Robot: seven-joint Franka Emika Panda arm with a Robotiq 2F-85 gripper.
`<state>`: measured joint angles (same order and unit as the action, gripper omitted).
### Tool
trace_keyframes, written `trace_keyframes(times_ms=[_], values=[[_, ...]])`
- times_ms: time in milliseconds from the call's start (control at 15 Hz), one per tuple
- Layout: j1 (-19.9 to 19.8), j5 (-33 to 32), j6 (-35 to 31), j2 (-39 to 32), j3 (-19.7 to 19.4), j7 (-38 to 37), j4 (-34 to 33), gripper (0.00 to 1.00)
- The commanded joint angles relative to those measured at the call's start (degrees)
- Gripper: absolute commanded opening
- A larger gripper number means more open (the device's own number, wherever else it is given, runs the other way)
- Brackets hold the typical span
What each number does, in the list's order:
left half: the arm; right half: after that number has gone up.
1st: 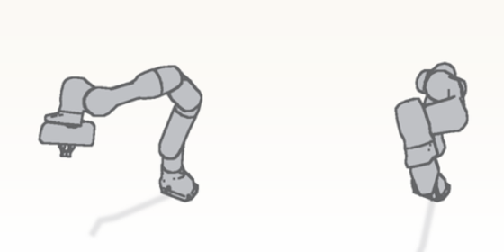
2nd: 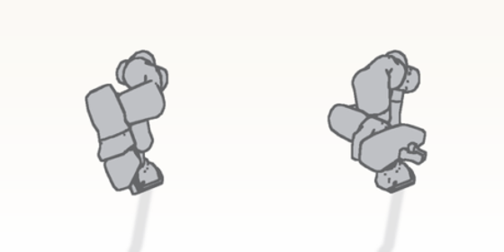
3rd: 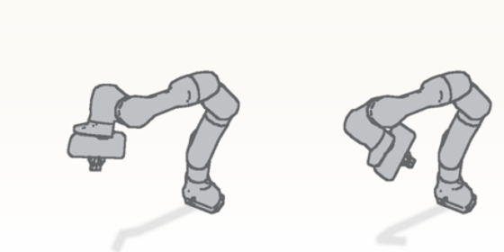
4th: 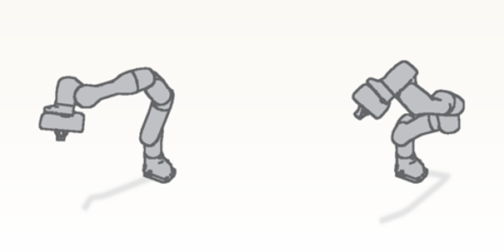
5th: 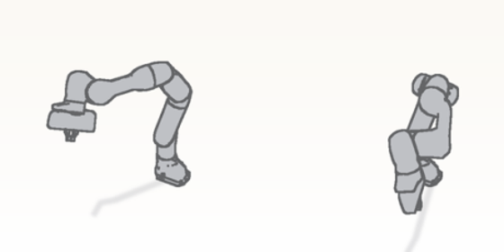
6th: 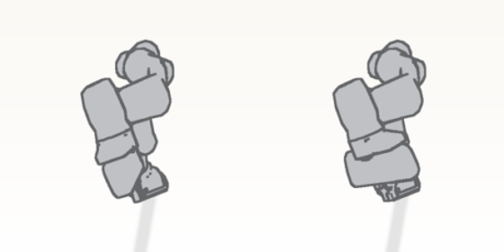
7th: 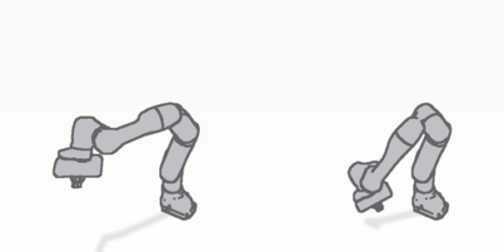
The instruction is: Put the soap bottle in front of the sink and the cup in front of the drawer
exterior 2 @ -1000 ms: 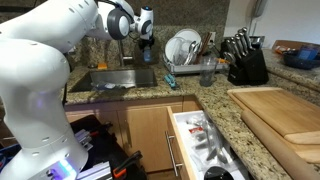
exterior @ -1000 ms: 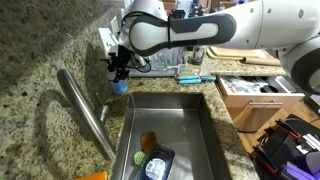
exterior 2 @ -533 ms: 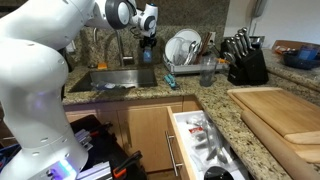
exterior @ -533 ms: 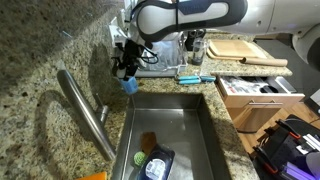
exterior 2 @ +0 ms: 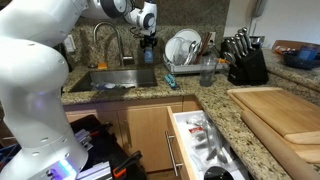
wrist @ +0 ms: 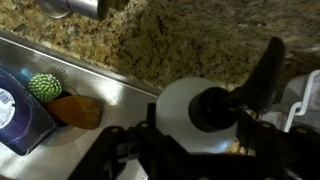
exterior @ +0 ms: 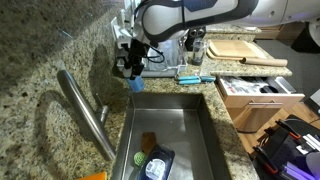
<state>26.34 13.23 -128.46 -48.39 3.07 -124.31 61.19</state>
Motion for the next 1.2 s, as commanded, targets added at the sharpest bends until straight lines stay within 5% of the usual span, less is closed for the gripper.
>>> trace_keyframes(times_ms=[0, 667, 733, 933, 1000, 1133], values=[[-2.5, 3.8, -4.6, 3.7, 2.4, 3.8, 8.3, 0.44], [-13.2, 24.3, -28.0, 11.6, 11.7, 21.1, 35.6, 0.44], [-11.1, 21.5, -23.1, 6.2, 9.4, 16.8, 27.0, 0.69], [-11.6, 22.5, -26.7, 8.6, 10.1, 18.8, 32.0, 0.69], [-11.6, 22.5, -26.7, 9.1, 10.1, 18.8, 32.5, 0.44], [-10.2, 21.6, -31.8, 13.8, 9.8, 20.1, 38.5, 0.44]])
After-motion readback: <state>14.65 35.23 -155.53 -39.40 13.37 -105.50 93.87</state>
